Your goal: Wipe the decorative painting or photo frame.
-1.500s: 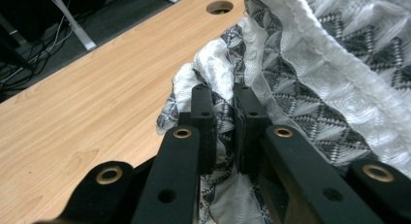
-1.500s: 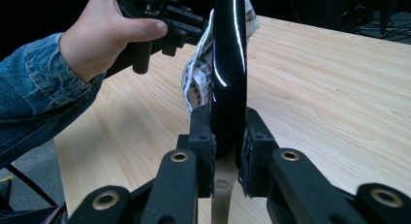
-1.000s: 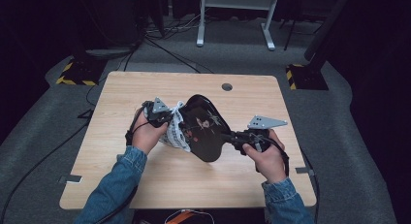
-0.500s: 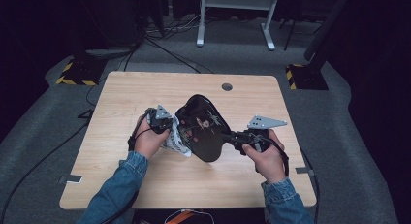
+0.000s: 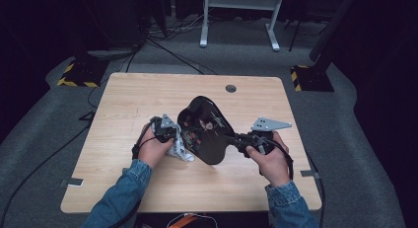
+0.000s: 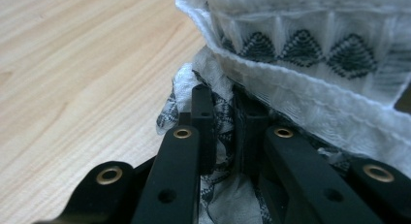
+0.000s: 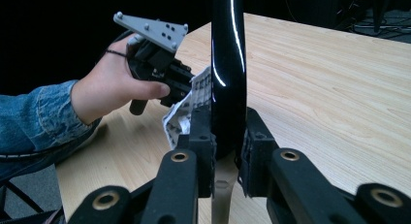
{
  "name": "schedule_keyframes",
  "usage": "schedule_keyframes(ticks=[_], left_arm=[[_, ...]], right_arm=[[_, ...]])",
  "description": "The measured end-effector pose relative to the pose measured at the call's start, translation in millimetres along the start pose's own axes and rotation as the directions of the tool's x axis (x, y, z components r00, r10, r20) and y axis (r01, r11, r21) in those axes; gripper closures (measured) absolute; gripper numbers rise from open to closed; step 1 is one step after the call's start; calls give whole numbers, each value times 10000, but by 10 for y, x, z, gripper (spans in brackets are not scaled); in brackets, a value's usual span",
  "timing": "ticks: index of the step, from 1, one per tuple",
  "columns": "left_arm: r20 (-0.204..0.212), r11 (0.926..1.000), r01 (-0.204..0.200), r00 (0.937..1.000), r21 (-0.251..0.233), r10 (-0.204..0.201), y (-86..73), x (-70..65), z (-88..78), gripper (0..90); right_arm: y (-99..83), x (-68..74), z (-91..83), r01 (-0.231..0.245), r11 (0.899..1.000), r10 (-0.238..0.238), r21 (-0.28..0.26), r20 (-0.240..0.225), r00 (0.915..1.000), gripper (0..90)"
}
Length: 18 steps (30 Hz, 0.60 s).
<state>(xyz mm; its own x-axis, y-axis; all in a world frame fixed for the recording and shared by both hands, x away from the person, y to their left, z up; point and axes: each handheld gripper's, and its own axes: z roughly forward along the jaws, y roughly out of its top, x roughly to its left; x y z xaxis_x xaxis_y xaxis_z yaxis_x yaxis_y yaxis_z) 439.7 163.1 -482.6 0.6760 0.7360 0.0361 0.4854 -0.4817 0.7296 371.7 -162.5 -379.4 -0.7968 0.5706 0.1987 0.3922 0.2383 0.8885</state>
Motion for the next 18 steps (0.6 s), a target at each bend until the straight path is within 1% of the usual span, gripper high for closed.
schedule_keyframes(ticks=[1, 3, 6, 8, 9, 12, 14, 15, 16, 17, 18], left_arm=[[-27, 10000, -38, 10000, 67, 38, -12, -8, 8, 815], [54, 9999, -13, 10000, 104, 13, -29, -19, 26, 815], [21, 9998, -77, 10000, 170, 76, -35, -23, 28, 815], [65, 9998, -16, 10000, 173, 15, -43, -36, 36, 815], [49, 9998, -83, 10000, 203, 82, -57, -52, 46, 815], [-195, 9994, -245, 9995, 258, 250, -66, -89, 55, 815], [-484, 9982, -500, 9975, 337, 515, -67, -130, 56, 815], [-654, 9968, -702, 9952, 383, 726, -68, -156, 60, 815], [-671, 9959, -794, 9944, 422, 822, -68, -169, 60, 815], [-671, 9959, -794, 9944, 422, 822, -68, -169, 60, 815], [-541, 9959, -786, 9952, 452, 810, -64, -154, 52, 814]], right_arm=[[1, 0, 1, -9, 10000, 9, -11, 12, 10000, 789], [2, 1, 2, -10, 10000, 10, -13, 16, 10000, 789], [4, 1, 4, -13, 10000, 13, -25, 26, 10000, 789], [4, 0, 4, -3, 10000, 3, -28, 41, 10000, 789], [4, 0, 4, -3, 10000, 3, -28, 41, 10000, 789], [6, -2, 6, 0, 10000, 1, -63, 90, 10000, 789], [7, -1, 6, 24, 10000, -23, -74, 155, 9999, 789], [6, 0, 4, 3, 10000, -2, -59, 182, 9998, 789], [7, -2, 0, -19, 10000, 20, -25, 178, 9998, 789], [7, -2, 0, -19, 10000, 20, -25, 178, 9998, 789], [4, -6, -4, -3, 10000, 3, -12, 221, 9998, 789]])
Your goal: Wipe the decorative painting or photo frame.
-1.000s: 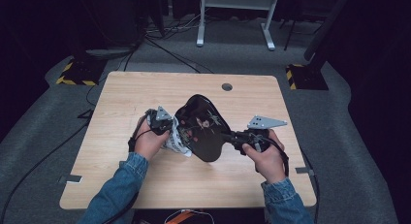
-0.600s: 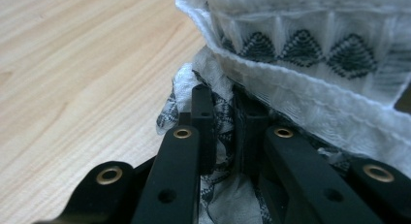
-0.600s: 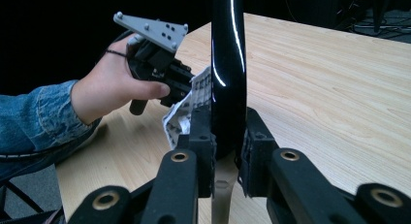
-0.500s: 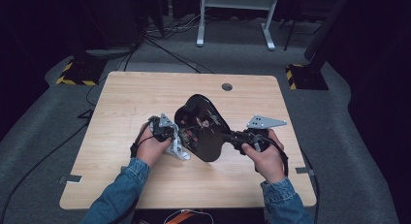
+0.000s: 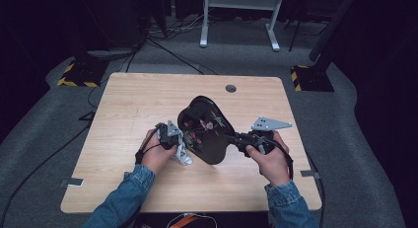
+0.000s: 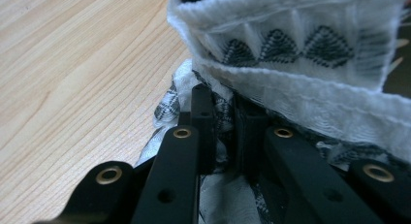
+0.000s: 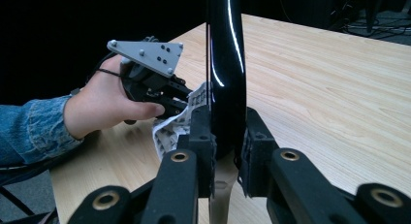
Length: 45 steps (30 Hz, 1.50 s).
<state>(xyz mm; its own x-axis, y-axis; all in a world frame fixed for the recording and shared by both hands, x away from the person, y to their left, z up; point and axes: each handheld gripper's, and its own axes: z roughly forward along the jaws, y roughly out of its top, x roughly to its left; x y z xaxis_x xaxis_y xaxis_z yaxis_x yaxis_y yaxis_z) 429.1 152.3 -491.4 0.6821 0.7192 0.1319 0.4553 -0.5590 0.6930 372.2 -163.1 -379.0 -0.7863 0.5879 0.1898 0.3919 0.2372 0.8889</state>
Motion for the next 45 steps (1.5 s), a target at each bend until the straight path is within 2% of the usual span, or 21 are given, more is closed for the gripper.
schedule_keyframes(ticks=[3, 7, 9, 13, 20, 26, 30, 31, 36, 39, 41, 42, 44, 45], left_arm=[[165, 9999, 136, 9998, -43, -135, 2, 36, -31, 812], [288, 9995, 245, 9993, -220, -239, -3, 101, -164, 811], [151, 9991, 139, 9998, -393, -133, -5, 151, -284, 810], [-20, 9968, 234, 9997, -769, -236, -18, 229, -525, 810], [-268, 9894, 217, 9993, -1433, -258, -45, 277, -972, 812], [-391, 9847, 187, 9989, -1731, -259, -65, 268, -1253, 813], [-604, 9820, 277, 9974, -1867, -396, -100, 305, -1442, 813], [-604, 9820, 277, 9974, -1867, -396, -100, 305, -1442, 813], [-863, 9804, 532, 9938, -1895, -706, -216, 393, -1651, 812], [-939, 9812, 614, 9924, -1829, -796, -268, 438, -1686, 812], [-953, 9850, 796, 9909, -1529, -949, -331, 485, -1669, 812], [-953, 9850, 796, 9909, -1529, -949, -331, 485, -1669, 812], [-926, 9894, 956, 9900, -1096, -1060, -385, 529, -1630, 811], [-798, 9908, 1179, 9892, -663, -1230, -430, 563, -1582, 811]], right_arm=[[-5, -11, 1, 28, 10000, -28, -7, -10, 10000, 789], [-5, -16, 2, 23, 10000, -23, -7, 1, 10000, 788], [-7, -22, 4, 33, 10000, -33, 13, -11, 10000, 788], [-12, -26, 5, 22, 10000, -22, 6, -1, 10000, 788], [-8, -14, 13, 56, 10000, -56, 29, -33, 10000, 788], [-6, -22, 13, 35, 10000, -35, 48, -67, 10000, 788], [-2, -24, 15, 40, 10000, -40, 57, -74, 10000, 788], [-2, -24, 15, 40, 10000, -40, 57, -74, 10000, 788], [-5, -30, 15, 3, 10000, -3, 38, -75, 10000, 788], [-3, -28, 16, 0, 10000, 0, 37, -73, 10000, 788], [-2, -25, 18, 19, 10000, -19, 35, -70, 10000, 788], [-2, -25, 18, 19, 10000, -19, 35, -70, 10000, 788], [-3, -22, 19, 34, 10000, -33, 43, -70, 10000, 788], [-3, -21, 19, 12, 10000, -12, 43, -77, 10000, 788]])
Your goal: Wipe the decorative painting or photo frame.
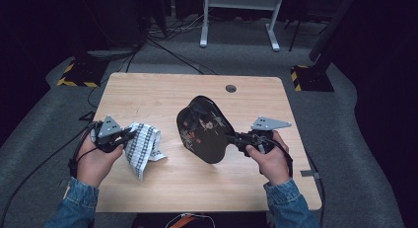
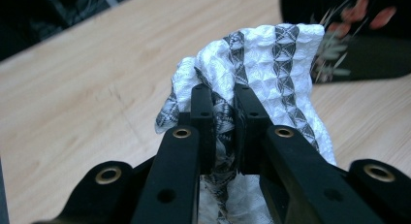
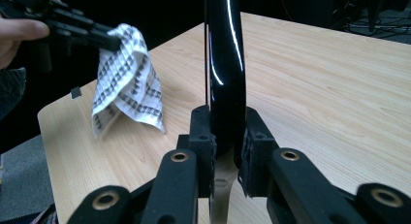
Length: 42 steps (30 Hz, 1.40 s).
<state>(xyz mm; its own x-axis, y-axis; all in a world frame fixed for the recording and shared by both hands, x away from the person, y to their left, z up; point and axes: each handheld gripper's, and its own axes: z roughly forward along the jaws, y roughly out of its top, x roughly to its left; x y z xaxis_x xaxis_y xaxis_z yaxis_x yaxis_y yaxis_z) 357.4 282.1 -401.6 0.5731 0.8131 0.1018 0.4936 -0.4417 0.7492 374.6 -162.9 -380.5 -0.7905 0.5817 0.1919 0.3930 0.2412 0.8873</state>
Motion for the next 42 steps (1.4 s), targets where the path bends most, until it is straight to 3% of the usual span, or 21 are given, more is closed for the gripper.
schedule_keyframes(ticks=[3, 5, 12, 13, 21, 27, 30, 32, 34, 35, 39, 42], left_arm=[[34, 9990, 89, 10000, 431, -90, -47, 44, 59, 810], [59, 9934, 299, 9995, 1106, -307, -130, 99, 175, 809], [96, 9865, 485, 9987, 1567, -506, -237, 170, 310, 803], [104, 9824, 598, 9980, 1770, -626, -279, 195, 356, 803], [109, 9744, 836, 9961, 2085, -878, -432, 270, 519, 800], [27, 9749, 800, 9966, 2079, -823, -462, 268, 563, 772], [-143, 9782, 783, 9969, 1922, -770, -453, 273, 551, 640], [-108, 9815, 985, 9951, 1644, -981, -428, 277, 515, 605], [-61, 9825, 1171, 9931, 1448, -1175, -398, 282, 470, 498], [0, 9868, 1220, 9924, 1067, -1227, -349, 299, 383, 481], [91, 9884, 1360, 9905, 674, -1369, -282, 297, 278, 448], [148, 9913, 1232, 9922, 470, -1240, -218, 275, 203, 443]], right_arm=[[0, -2, 1, 17, 10000, -17, -9, -1, 10000, 788], [-1, -1, 0, 10, 10000, -10, -7, -5, 10000, 788], [-2, -2, 0, 2, 10000, -2, -16, -10, 10000, 788], [-2, -2, 0, -6, 10000, 6, -20, -21, 10000, 788], [-3, -2, 2, -25, 10000, 25, -38, -24, 10000, 787], [-4, -4, 6, -34, 10000, 34, -59, -32, 10000, 787], [-4, -4, 5, -31, 10000, 31, -60, -28, 10000, 787], [-4, -4, 5, -38, 10000, 38, -67, -33, 10000, 786], [-6, -6, 6, -67, 9999, 66, -94, -60, 10000, 785], [-7, -7, 6, -53, 9999, 52, -99, -61, 10000, 785], [-7, -2, 5, -26, 9999, 25, -101, -53, 10000, 784], [-7, 4, 4, 0, 9999, 0, -128, -13, 10000, 782]])
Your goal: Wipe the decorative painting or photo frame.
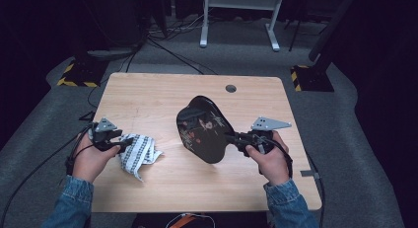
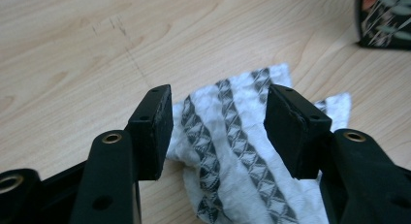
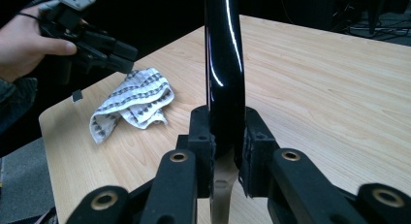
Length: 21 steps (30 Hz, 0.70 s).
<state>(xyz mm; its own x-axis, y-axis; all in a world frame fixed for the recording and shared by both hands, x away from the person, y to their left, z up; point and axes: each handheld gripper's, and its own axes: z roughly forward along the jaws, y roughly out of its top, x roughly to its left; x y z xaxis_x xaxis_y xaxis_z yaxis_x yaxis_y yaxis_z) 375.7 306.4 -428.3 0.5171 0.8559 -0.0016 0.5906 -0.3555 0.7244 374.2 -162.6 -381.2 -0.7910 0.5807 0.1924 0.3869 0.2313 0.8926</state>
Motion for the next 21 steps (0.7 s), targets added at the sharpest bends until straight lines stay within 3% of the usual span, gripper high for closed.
schedule_keyframes(ticks=[6, 11, 15, 17, 19, 21], left_arm=[[144, 9971, -277, 9995, -703, 288, 134, -115, -118, 440], [576, 9905, -594, 9961, -1236, 669, 304, -285, -107, 434], [1047, 9857, -766, 9902, -1499, 929, 455, -419, -5, 429], [1363, 9819, -981, 9833, -1622, 1208, 579, -517, 100, 427], [1442, 9806, -1017, 9814, -1678, 1265, 605, -532, 127, 424], [1909, 9781, -993, 9724, -1828, 1344, 694, -588, 248, 415]], right_arm=[[2, 13, -9, -60, 9999, 62, -148, 91, 9999, 749], [8, 38, -47, 14, 9993, -3, -364, 289, 9996, 698], [2, 57, -76, 17, 9988, 4, -494, 420, 9991, 665], [-2, 74, -108, 115, 9984, -80, -548, 630, 9980, 640], [-7, 88, -127, 119, 9982, -79, -586, 687, 9976, 629], [-16, 104, -149, 123, 9981, -78, -602, 746, 9972, 624]])
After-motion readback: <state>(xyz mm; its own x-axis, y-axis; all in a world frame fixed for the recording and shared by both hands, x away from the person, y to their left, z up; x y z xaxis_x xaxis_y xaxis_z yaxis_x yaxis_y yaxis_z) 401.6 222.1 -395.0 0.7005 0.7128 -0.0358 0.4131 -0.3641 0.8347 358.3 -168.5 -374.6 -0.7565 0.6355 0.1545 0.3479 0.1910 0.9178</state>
